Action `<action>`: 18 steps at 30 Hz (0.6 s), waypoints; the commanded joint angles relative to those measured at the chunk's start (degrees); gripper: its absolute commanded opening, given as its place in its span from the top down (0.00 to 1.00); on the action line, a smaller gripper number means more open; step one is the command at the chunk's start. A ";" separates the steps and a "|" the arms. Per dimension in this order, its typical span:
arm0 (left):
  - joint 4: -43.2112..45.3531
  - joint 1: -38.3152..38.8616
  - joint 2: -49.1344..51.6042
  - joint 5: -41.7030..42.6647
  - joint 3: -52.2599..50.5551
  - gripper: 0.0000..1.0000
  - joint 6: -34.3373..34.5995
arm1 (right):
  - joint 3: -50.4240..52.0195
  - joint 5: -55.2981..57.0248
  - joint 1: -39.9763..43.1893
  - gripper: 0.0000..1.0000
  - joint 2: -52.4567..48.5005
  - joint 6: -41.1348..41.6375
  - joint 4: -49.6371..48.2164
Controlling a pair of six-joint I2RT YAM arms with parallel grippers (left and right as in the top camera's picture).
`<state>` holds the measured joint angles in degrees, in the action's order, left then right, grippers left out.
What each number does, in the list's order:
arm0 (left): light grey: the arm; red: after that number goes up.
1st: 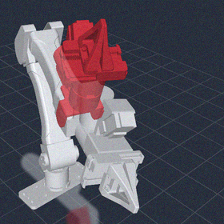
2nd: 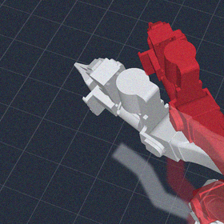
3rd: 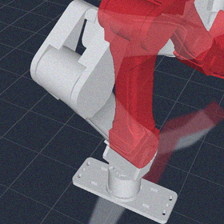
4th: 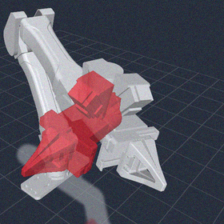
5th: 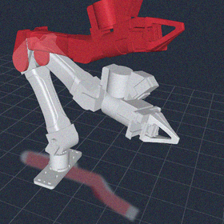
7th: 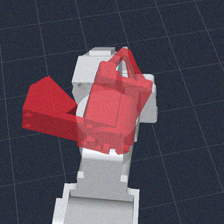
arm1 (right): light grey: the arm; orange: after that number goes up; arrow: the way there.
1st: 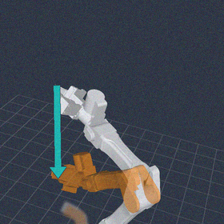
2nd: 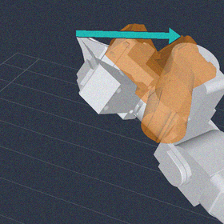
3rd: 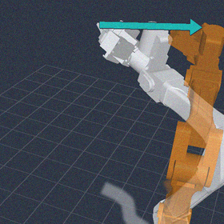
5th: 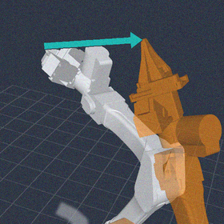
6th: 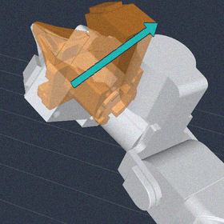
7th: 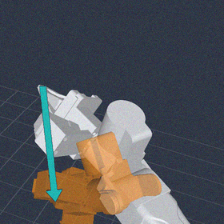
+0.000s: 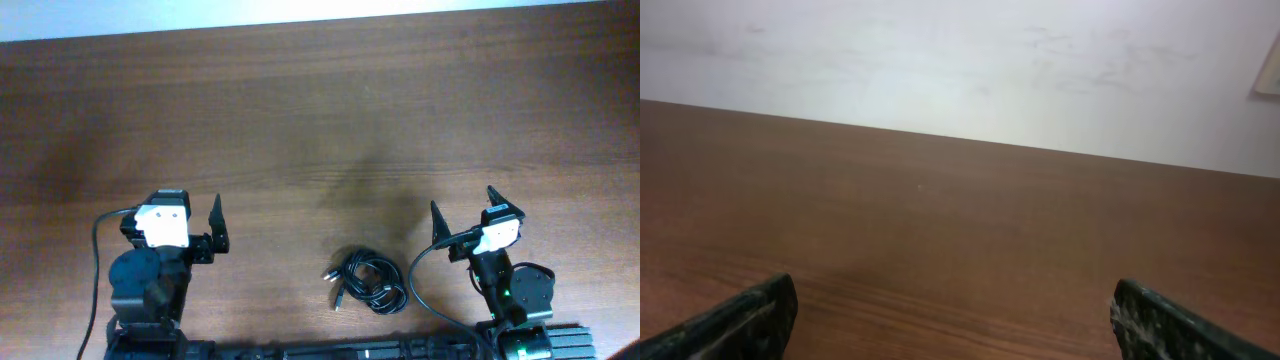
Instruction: Untangle cables
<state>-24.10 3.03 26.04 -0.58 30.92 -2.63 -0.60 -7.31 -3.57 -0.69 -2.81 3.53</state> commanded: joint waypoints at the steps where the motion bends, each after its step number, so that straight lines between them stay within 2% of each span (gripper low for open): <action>1: -2.16 -0.31 0.13 0.83 3.17 0.01 -1.20 | 0.28 0.31 -0.20 0.01 0.17 0.13 0.37; 12: -4.98 -0.31 0.61 0.85 7.17 0.01 -1.40 | 0.28 0.31 -0.20 0.01 0.17 0.13 0.37; 18: -9.16 -0.31 10.21 1.05 13.73 0.01 -1.38 | 0.28 0.31 -0.20 0.01 0.15 0.13 0.37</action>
<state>-32.73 3.03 33.34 -0.38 41.50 -3.46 -0.60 -7.31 -3.57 -0.69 -2.76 3.53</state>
